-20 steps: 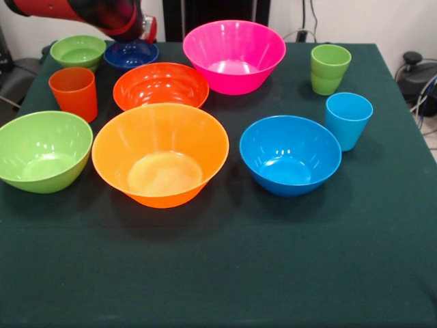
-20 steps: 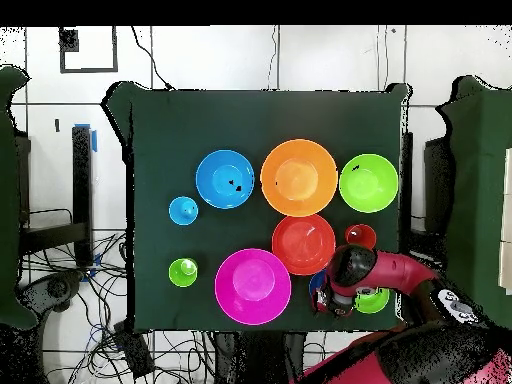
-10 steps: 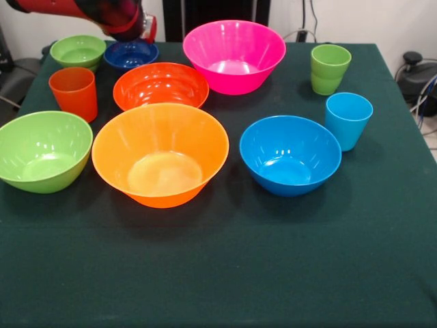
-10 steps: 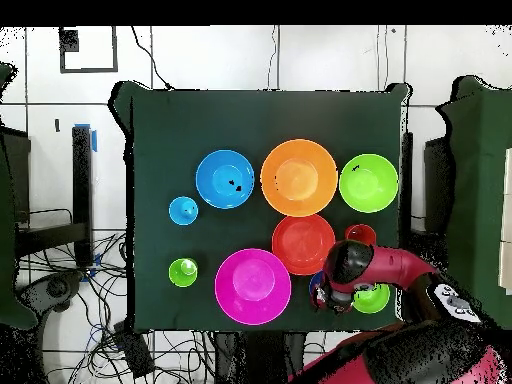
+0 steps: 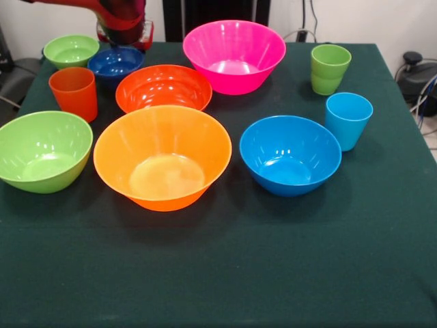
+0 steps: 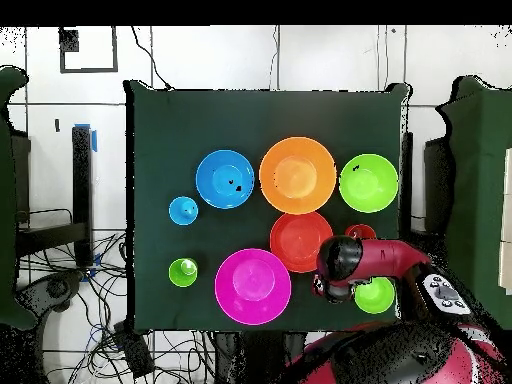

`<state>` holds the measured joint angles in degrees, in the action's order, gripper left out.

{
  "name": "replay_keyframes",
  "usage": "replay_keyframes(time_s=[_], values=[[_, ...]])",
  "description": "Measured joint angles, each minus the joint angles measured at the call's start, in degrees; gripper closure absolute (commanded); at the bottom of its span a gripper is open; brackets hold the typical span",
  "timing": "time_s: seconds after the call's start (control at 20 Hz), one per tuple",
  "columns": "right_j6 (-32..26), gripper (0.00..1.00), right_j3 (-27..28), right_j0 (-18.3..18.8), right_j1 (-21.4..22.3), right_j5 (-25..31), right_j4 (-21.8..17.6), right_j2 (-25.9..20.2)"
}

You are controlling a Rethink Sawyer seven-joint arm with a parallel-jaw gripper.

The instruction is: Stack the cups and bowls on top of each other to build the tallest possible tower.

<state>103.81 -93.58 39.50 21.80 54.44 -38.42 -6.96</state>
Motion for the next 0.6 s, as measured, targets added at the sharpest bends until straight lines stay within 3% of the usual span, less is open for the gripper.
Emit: replay_keyframes(time_s=[0.6], values=[[0.0, 0.0, 0.0, -0.7, 1.3, -3.4, 0.0, 1.8]])
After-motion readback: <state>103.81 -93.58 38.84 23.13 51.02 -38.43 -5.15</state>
